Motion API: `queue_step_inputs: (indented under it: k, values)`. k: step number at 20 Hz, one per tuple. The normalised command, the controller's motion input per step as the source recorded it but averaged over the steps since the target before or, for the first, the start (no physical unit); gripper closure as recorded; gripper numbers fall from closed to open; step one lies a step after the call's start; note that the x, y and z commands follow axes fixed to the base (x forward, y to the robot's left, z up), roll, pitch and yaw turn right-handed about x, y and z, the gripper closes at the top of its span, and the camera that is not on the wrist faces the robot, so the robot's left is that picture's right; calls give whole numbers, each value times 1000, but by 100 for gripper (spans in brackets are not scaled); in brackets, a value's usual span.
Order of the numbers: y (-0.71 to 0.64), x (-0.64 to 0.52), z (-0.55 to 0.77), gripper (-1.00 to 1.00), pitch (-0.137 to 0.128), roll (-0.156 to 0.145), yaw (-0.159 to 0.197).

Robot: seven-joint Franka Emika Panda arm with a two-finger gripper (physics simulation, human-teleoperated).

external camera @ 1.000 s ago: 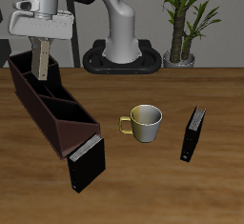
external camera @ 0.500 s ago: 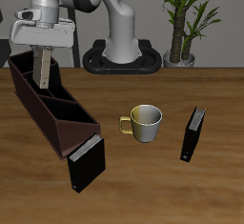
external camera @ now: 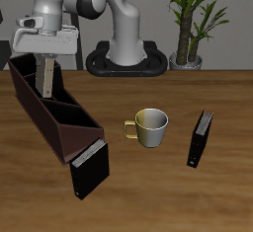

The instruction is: Place the yellow book into the right desk caddy's back compartment

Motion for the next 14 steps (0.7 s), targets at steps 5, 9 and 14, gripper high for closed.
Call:
queue_step_inputs:
  k: [5,9,14]
  values:
    - [-84,48,-210,100,26,-16,8]
    - [-181,6,-216,100,35,-48,-29]
    - [-126,-14,-268,100,45,-31,10]
